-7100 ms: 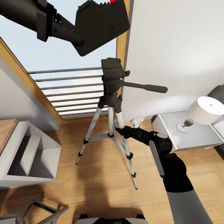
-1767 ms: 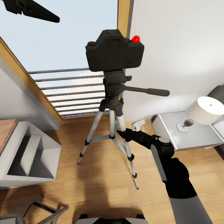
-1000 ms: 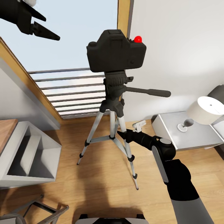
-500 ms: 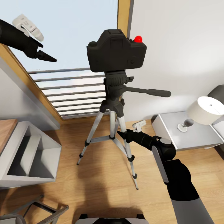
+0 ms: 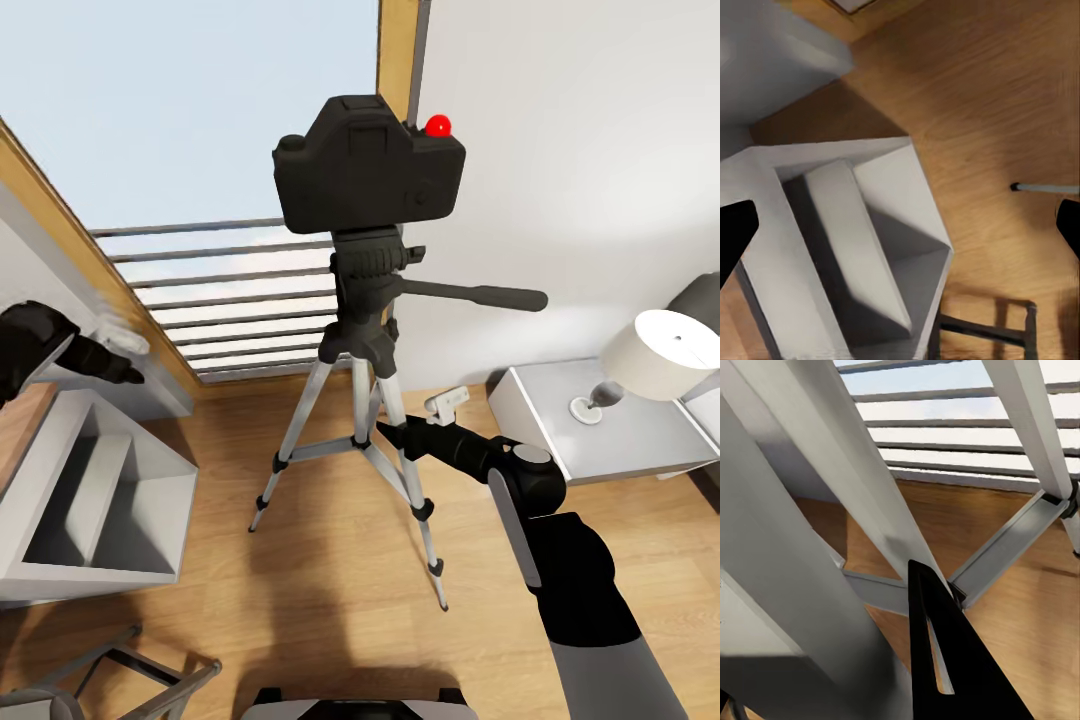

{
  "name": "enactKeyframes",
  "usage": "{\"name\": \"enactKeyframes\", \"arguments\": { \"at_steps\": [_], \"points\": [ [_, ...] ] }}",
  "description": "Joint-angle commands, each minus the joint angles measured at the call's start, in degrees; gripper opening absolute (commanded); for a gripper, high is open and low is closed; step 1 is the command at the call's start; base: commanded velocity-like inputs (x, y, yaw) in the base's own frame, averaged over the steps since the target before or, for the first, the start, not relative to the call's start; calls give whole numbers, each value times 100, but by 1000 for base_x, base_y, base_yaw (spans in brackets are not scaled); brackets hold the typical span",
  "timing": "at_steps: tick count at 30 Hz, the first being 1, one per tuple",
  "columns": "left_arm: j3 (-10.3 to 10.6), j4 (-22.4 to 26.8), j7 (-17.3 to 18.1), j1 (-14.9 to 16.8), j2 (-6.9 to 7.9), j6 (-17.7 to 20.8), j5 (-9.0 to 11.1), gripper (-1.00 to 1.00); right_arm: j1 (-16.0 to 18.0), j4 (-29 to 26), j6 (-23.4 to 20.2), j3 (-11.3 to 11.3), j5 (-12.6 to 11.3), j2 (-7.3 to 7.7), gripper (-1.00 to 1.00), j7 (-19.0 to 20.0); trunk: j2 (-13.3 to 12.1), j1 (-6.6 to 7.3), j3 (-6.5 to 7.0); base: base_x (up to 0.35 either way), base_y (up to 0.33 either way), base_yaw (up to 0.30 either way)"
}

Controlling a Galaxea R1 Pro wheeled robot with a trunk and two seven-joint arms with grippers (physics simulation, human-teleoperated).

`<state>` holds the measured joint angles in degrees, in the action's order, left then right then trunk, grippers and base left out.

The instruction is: Attach the digital camera to the camera tripod in the bedroom.

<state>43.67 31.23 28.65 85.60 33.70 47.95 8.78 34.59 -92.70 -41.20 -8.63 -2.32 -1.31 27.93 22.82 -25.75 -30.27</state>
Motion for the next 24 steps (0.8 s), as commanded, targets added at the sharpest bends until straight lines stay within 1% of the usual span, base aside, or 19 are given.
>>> {"name": "enactKeyframes", "arguments": {
  "at_steps": [1, 3, 4, 5, 7, 9, 10, 13, 16, 17, 19, 22, 23, 24],
  "points": [
    [39, -294, -17, -89, -54, -171, 62, 100, 6, 490, -221, 10, 391, -1, -100, -89, 10, -3, -9, 0, 0, 0],
    [38, -902, -14, -263, -187, -575, 62, 100, 7, 490, -218, 10, 391, -1, -100, -88, 10, -3, -9, 0, 0, 0],
    [37, -1508, -12, -418, -325, -973, 59, 100, 6, 490, -216, 10, 391, -1, -100, -87, 10, -3, -9, 0, 0, 0],
    [37, -1803, -11, -489, -398, -1164, 58, 100, 5, 490, -215, 10, 391, -1, -100, -87, 10, -3, -9, 0, 0, 0],
    [33, -2284, -10, -632, -540, -1518, 63, 100, 7, 490, -214, 10, 391, -1, -100, -86, 10, -3, -9, 0, 0, 0],
    [28, -2585, -13, -807, -644, -1812, 69, 100, 7, 490, -215, 10, 391, -1, -100, -86, 10, -3, -9, 0, 0, 0],
    [26, -2768, -14, -1033, -710, -2037, 76, 100, 7, 490, -218, 10, 391, -1, -100, -86, 10, -3, -9, 0, 0, 0],
    [16, -2928, -20, -1415, -781, -2239, 92, 100, 8, 490, -219, 10, 391, -1, -100, -86, 10, -3, -9, 0, 0, 0],
    [-2, -3010, -23, -1767, -828, -2350, 139, 100, 6, 490, -220, 10, 391, -1, -100, -86, 10, -3, -9, 0, 0, 0],
    [-14, -3041, -24, -1979, -854, -2392, 208, 100, 5, 490, -221, 10, 391, -1, -100, -86, 10, -3, -9, 0, 0, 0],
    [-21, -3061, -25, -2198, -889, -2419, 324, 100, 5, 490, -221, 10, 391, -1, -100, -86, 10, -3, -9, 0, 0, 0],
    [-28, -3078, -25, -2555, -953, -2440, 584, 100, 7, 490, -221, 10, 391, -1, -100, -86, 10, -3, -9, 0, 0, 0],
    [-30, -3085, -26, -2805, -996, -2453, 799, 100, 7, 490, -223, 10, 391, -1, -100, -87, 10, -3, -9, 0, 0, 0],
    [-31, -3087, -26, -2929, -1017, -2463, 911, 100, 8, 490, -224, 12, 391, -1, -100, -87, 10, -3, -9, 0, 0, 0]
  ]
}}
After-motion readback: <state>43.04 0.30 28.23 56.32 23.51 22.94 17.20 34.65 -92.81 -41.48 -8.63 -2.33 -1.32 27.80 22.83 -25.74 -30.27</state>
